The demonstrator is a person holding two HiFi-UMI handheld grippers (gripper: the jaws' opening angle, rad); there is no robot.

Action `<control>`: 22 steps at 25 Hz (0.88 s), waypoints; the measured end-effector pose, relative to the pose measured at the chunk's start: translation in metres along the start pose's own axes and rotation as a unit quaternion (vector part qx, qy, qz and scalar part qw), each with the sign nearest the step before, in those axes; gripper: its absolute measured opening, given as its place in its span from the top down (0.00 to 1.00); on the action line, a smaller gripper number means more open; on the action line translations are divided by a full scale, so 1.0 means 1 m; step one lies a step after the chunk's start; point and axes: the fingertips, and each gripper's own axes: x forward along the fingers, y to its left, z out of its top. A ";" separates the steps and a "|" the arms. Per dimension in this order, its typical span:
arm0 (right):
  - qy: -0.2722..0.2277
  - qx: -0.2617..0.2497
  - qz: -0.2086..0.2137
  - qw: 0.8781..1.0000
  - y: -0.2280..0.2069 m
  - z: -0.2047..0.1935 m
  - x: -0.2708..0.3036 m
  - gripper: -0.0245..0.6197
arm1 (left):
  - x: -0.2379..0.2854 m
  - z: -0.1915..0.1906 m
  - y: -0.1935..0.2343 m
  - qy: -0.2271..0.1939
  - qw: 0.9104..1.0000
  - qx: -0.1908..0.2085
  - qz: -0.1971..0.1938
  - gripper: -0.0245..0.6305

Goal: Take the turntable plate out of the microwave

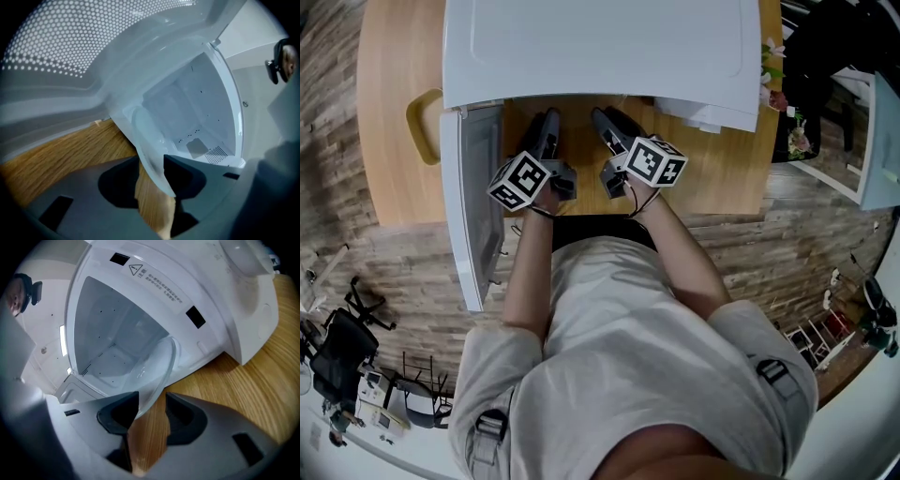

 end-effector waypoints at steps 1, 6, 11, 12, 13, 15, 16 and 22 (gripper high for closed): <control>-0.003 0.001 0.000 1.000 0.000 0.003 0.002 0.68 | 0.002 0.002 0.000 -0.001 1.000 0.001 -0.001 0.70; -0.004 0.005 -0.002 1.000 0.001 0.010 0.011 0.72 | 0.007 0.004 0.003 0.005 1.000 -0.001 0.005 0.73; -0.002 -0.005 -0.001 1.000 0.001 0.010 0.009 0.74 | 0.005 0.002 0.005 0.009 1.000 -0.010 0.001 0.76; -0.002 -0.007 -0.001 1.000 0.002 0.010 0.008 0.74 | 0.004 0.002 0.004 0.009 1.000 -0.010 -0.001 0.76; -0.003 -0.009 0.000 1.000 0.002 0.011 0.006 0.74 | 0.003 0.001 0.003 0.008 1.000 -0.009 -0.001 0.76; -0.003 -0.010 0.001 1.000 0.004 0.011 0.003 0.74 | 0.001 -0.001 0.001 0.008 1.000 -0.008 -0.002 0.76; -0.003 -0.010 0.001 1.000 0.004 0.010 0.001 0.74 | -0.001 -0.002 0.000 0.008 1.000 -0.008 -0.002 0.76; 0.003 -0.006 -0.001 1.000 0.002 0.000 -0.012 0.74 | -0.011 -0.013 -0.002 0.014 1.000 -0.008 -0.001 0.76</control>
